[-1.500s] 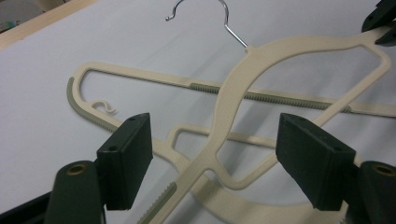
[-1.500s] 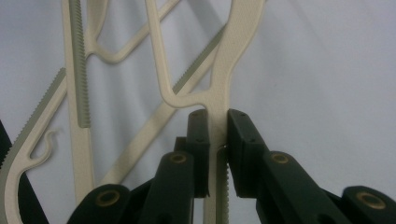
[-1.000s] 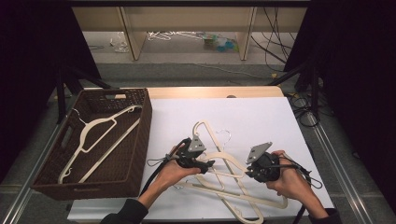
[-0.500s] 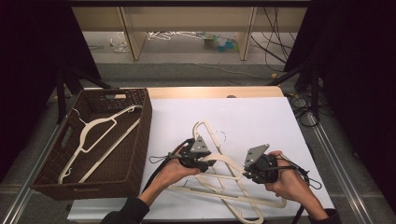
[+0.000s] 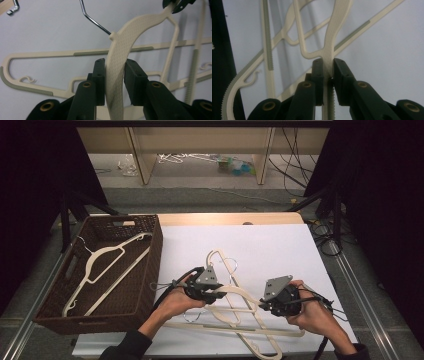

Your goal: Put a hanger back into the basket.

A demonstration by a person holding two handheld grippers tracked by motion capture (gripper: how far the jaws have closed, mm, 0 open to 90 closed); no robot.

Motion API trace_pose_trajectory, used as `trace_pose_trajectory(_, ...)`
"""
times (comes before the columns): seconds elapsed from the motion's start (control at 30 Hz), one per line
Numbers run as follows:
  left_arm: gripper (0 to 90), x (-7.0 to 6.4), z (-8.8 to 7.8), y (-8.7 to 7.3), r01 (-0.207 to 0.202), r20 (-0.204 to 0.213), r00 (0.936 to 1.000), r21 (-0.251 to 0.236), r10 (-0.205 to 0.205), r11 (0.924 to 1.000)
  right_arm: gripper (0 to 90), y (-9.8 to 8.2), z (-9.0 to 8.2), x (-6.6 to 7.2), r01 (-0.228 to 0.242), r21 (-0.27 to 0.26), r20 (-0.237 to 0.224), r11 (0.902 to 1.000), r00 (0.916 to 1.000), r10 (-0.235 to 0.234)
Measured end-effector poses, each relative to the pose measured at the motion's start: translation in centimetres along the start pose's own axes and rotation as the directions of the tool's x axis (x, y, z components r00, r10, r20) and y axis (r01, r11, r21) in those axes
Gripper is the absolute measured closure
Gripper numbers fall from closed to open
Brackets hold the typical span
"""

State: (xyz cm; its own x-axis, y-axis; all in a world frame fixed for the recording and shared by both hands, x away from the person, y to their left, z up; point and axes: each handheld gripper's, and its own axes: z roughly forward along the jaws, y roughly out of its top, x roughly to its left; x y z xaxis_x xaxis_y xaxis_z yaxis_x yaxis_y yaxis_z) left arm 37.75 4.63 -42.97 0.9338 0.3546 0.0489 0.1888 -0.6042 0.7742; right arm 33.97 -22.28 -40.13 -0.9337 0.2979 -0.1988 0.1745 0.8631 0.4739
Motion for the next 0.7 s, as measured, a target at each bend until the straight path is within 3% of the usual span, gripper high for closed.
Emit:
trace_pose_trajectory(0.2, 74.4, -0.7, -1.8, 0.4, -0.014, -0.006, 0.9999, -0.005, 0.014, 0.9999, 66.2, 0.2, -0.6, 0.0, 0.000, -0.015, 0.008, 0.9999, 1.0000, 0.000)
trace_pose_trajectory(0.3, 76.9, -0.9, -2.7, 0.3, 0.015, 0.013, 0.9998, -0.028, -0.015, 0.9995, 59.5, 0.4, -1.0, -0.1, -0.020, -0.050, 0.036, 0.9985, 0.9991, 0.022)
trace_pose_trajectory(0.43, 82.9, -1.0, -3.6, 0.1, 0.066, 0.047, 0.9969, -0.065, -0.063, 0.9957, 56.7, 0.6, -1.5, -0.1, -0.028, -0.067, 0.052, 0.9974, 0.9982, 0.031)
trace_pose_trajectory(0.5, 85.1, -1.1, -3.9, 0.1, 0.080, 0.042, 0.9961, -0.072, -0.078, 0.9942, 55.3, 0.7, -1.6, -0.1, -0.035, -0.067, 0.061, 0.9971, 0.9974, 0.039)
trace_pose_trajectory(0.57, 85.2, -1.0, -4.2, 0.0, 0.062, 0.012, 0.9980, -0.063, -0.062, 0.9961, 54.6, 0.6, -1.7, -0.1, -0.040, -0.068, 0.058, 0.9969, 0.9974, 0.044)
trace_pose_trajectory(0.63, 85.5, -0.8, -4.3, -0.1, 0.110, 0.025, 0.9938, -0.078, -0.108, 0.9909, 53.9, 0.6, -1.7, -0.1, -0.043, -0.073, 0.058, 0.9964, 0.9972, 0.047)
trace_pose_trajectory(0.7, 85.5, -0.7, -4.4, -0.1, 0.105, 0.011, 0.9945, -0.077, -0.104, 0.9916, 53.5, 0.5, -1.7, -0.1, -0.045, -0.074, 0.057, 0.9962, 0.9971, 0.050)
